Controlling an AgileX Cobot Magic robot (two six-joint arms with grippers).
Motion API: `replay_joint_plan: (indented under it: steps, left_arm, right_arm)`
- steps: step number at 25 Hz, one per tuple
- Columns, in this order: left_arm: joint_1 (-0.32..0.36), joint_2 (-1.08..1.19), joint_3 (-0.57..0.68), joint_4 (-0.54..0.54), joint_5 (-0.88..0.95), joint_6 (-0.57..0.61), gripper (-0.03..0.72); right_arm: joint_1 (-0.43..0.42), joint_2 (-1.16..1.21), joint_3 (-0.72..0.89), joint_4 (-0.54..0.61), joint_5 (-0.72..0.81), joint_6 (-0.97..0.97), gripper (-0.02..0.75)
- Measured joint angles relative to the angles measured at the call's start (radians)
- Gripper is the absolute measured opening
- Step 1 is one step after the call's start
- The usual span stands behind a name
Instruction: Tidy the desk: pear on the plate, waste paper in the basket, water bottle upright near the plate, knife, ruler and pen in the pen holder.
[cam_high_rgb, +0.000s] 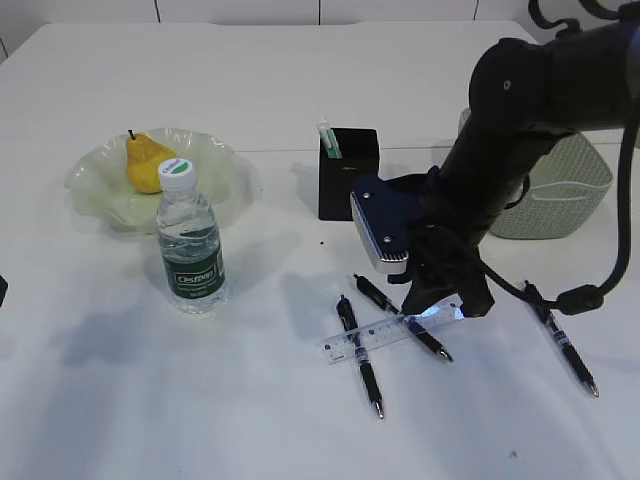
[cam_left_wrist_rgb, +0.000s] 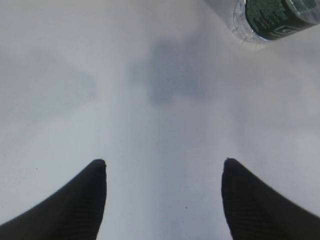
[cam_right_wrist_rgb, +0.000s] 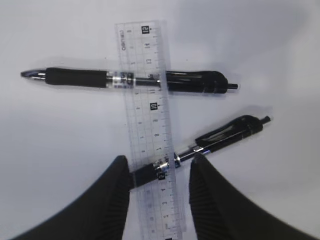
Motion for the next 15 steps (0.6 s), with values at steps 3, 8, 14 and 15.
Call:
replay_joint_plan:
  steps: [3, 8, 14, 15]
  left_arm:
    - [0.000, 0.000, 0.000, 0.003, -0.012, 0.000, 0.510]
    - [0.000, 0.000, 0.000, 0.004, -0.017, 0.000, 0.510]
    - [0.000, 0.000, 0.000, 0.004, -0.018, 0.000, 0.510]
    - [0.000, 0.000, 0.000, 0.004, -0.018, 0.000, 0.510]
  right_arm:
    - [0.000, 0.027, -0.023, 0.010, -0.003, -0.004, 0.302]
    - [0.000, 0.060, -0.057, 0.019, -0.006, -0.006, 0.302]
    - [0.001, 0.095, -0.064, 0.023, 0.001, -0.015, 0.319]
    - [0.002, 0.100, -0.064, 0.025, 0.006, -0.018, 0.328]
